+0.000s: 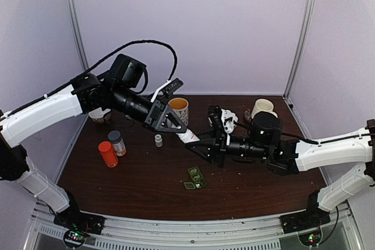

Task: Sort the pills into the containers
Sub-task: Close the lid of the pill bottle, then screw the lid of the pill bottle onto the pill bottle.

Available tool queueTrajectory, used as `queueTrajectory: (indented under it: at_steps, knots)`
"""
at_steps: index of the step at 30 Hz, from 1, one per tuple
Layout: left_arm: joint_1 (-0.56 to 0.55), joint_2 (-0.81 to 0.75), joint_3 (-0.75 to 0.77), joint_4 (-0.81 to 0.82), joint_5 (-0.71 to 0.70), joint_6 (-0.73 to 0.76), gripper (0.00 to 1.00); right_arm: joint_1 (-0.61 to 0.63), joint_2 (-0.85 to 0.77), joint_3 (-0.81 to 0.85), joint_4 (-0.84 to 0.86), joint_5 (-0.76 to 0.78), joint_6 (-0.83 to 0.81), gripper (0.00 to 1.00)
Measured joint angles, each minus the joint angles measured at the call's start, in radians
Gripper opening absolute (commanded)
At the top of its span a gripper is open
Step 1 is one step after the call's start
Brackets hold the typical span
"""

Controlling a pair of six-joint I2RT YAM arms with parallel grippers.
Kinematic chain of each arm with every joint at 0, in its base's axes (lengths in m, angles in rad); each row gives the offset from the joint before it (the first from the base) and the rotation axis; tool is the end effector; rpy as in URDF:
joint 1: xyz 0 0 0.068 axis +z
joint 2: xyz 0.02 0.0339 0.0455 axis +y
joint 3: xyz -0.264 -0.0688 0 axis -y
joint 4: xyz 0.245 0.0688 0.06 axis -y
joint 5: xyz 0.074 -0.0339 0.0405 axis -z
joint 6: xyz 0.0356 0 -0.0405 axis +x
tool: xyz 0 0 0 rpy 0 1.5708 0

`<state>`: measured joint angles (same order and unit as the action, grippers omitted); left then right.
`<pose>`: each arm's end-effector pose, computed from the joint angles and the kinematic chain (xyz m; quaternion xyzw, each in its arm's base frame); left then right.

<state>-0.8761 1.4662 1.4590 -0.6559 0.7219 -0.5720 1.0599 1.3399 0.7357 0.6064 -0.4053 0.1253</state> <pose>0.1850 -0.2588 0.3723 0.2804 0.8077 -0.5095 0.0970 0.1354 0.2703 0.2809 -0.4389 0.5535 0.5052 0.4958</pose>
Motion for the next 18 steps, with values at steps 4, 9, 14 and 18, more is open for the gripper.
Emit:
queueTrajectory:
  at_steps: [4,9,14,18]
  knots:
    - [-0.005,0.000,0.002,-0.007,-0.045,0.012,0.51,0.000,0.011,0.000,0.007,0.021,0.023,0.00]
    - [-0.026,0.000,0.004,-0.029,-0.062,0.027,0.55,-0.002,0.027,0.001,0.050,0.045,0.040,0.00]
    - [-0.028,0.000,0.012,-0.037,-0.063,0.033,0.57,-0.002,0.031,0.001,0.075,0.045,0.043,0.00]
    - [-0.028,0.000,0.026,-0.041,-0.073,0.038,0.82,-0.002,0.031,0.000,0.101,0.045,0.043,0.00]
